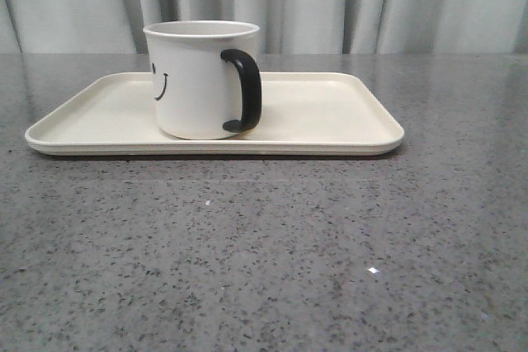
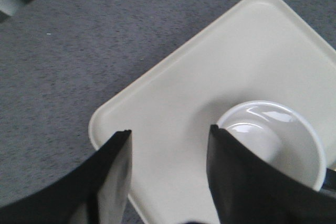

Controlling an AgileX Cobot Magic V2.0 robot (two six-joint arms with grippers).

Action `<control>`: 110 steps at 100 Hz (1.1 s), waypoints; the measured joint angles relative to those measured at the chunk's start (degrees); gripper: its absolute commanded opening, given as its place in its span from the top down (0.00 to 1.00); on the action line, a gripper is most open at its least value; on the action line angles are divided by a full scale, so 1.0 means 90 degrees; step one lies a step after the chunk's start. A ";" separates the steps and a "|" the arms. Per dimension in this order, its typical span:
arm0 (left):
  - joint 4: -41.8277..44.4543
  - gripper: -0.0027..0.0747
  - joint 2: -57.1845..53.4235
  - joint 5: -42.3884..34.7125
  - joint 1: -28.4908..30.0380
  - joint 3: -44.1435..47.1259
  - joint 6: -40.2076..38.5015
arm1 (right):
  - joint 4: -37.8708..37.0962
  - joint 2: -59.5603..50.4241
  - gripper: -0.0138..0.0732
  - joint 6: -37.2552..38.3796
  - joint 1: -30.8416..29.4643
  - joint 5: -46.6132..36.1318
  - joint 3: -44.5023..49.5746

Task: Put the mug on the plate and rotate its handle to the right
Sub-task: 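Open the left gripper and lift it away from the mug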

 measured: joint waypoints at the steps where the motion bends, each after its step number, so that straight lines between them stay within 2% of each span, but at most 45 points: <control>1: 0.0037 0.53 -0.0024 0.0000 0.0000 0.0000 -0.0018 | 0.0000 0.0000 0.23 0.0000 0.0000 0.0000 0.0000; 36: 0.1770 0.53 -0.1576 0.0054 0.0000 -0.0026 -0.0761 | 0.0000 0.0000 0.23 0.0000 0.0000 0.0000 0.0000; 58: 0.2332 0.54 -0.2626 0.0105 0.0000 -0.0046 -0.1013 | 0.0000 0.0000 0.23 0.0000 0.0000 0.0000 0.0000; 63: 0.2402 0.56 -0.2820 0.0105 0.0000 -0.0050 -0.1043 | 0.0000 0.0000 0.23 0.0000 0.0000 0.0000 0.0000; 70: 0.2485 0.65 -0.3071 0.0117 0.0000 -0.0061 -0.1059 | 0.0000 0.0000 0.23 0.0000 0.0000 0.0000 0.0000; 88: 0.2837 0.98 -0.3748 0.0117 0.0000 0.0307 -0.1152 | 0.0000 0.0000 0.23 0.0000 0.0000 0.0065 0.0000; 110: 0.3319 0.99 -0.4579 0.0129 0.0000 0.1713 -0.1475 | 0.0000 0.0000 0.23 0.0000 0.0000 0.0209 0.0000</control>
